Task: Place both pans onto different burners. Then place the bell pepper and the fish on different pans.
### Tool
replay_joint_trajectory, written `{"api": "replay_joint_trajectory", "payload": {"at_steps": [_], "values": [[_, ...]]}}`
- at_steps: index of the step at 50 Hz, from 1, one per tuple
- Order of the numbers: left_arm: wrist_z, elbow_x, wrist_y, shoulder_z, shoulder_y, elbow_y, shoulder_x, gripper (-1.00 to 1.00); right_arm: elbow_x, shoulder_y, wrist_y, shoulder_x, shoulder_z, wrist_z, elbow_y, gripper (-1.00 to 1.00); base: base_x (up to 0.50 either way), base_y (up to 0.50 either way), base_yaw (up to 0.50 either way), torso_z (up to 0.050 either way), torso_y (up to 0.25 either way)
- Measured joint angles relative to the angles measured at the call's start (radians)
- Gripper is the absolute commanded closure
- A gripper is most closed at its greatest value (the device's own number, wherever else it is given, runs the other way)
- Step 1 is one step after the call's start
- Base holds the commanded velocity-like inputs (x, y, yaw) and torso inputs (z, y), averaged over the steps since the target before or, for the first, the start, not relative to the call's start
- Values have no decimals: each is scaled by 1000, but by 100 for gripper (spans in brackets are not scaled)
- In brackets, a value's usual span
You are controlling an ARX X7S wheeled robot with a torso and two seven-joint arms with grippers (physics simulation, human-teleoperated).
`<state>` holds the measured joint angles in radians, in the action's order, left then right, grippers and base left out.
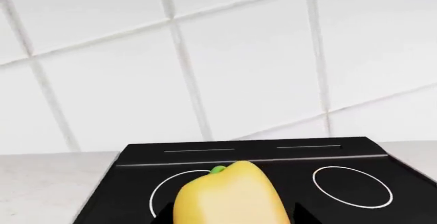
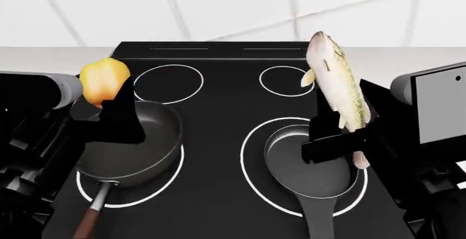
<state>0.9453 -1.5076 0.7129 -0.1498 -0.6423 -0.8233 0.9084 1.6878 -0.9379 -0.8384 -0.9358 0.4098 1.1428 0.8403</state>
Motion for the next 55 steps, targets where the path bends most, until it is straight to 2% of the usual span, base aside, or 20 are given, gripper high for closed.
{"api": "replay_joint_trajectory", "payload": {"at_steps": [4, 34, 55], "values": [[-1, -2, -1, 0, 0, 2, 1, 100, 2, -5, -2, 1, 2, 2, -1, 100, 0, 399, 0, 0, 3], [-25, 20, -26, 25, 47, 14, 13, 100, -74, -39, -43, 23, 42, -70, -183, 100, 0, 0, 0, 1, 1], [-36, 31, -44, 43, 79, 11, 21, 100, -199, 104, 28, 43, 65, -157, -262, 100, 0, 0, 0, 0, 1]]}}
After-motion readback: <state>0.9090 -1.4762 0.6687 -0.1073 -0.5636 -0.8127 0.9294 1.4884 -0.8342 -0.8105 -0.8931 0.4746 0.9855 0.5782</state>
